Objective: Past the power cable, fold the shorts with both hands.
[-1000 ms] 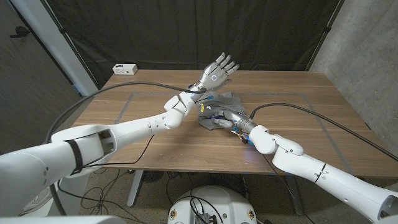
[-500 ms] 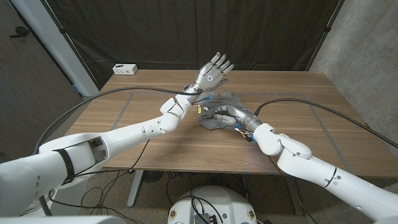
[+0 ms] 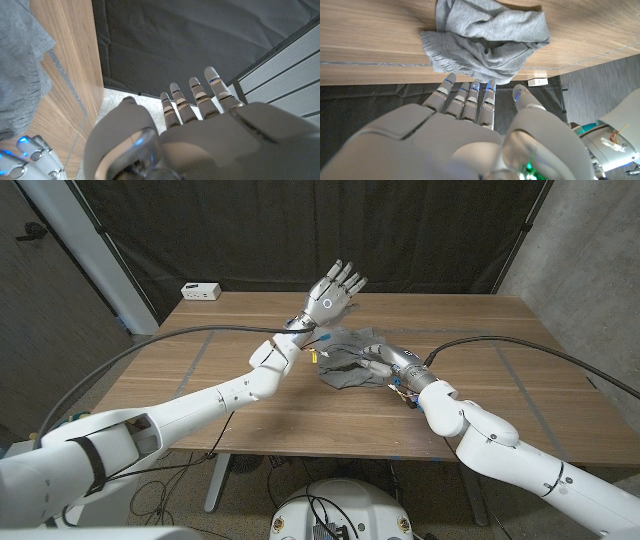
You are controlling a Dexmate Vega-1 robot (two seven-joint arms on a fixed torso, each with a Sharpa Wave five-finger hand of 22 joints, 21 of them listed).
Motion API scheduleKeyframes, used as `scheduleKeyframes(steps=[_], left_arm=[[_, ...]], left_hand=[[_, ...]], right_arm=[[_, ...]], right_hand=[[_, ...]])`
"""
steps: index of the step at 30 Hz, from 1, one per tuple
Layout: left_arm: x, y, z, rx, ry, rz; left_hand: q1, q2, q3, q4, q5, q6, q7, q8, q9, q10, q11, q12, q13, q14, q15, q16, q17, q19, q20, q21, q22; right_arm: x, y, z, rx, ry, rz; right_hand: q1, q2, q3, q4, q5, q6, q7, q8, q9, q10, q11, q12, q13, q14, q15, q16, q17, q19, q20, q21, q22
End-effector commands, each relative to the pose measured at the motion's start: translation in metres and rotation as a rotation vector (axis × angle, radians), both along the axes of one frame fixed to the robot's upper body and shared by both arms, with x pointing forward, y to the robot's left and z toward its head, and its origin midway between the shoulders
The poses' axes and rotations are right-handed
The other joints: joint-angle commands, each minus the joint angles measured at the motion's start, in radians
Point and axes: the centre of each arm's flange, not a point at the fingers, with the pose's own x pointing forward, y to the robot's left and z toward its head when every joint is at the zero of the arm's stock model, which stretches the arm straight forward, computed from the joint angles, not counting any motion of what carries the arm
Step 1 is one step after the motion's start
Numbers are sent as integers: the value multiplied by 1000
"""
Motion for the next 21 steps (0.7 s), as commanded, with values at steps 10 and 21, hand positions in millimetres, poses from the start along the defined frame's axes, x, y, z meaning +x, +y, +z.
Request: scheduleKeyframes(steps=[10,21], left_arm=[[-28,50,5,-301,130,-96],[-36,77,5,-506,278,-233]], left_hand=[[-23,-3,15,-4,-7,0,2,-2,-1,-6,8,1,2,-2,-82,6,0,6,1,-6,1],[-40,-1,30,-8,-18,-35,32,-12,-1,-27,30,-4,1,-7,-59,5,0,2,7,-13,0]], right_arm=[[-8,-34,15,192,-152,-3],[1,-45,14,318,-182,80]], right_hand=[[3,4,4,-7,0,-8,-2,1,2,0,-5,2,1,4,-1,2,7,10,-6,-5,0],[-38,19,-23,18,-14,-72,-16,-11,4,-44,-7,-9,1,-29,2,1,20,3,-12,-11,1]])
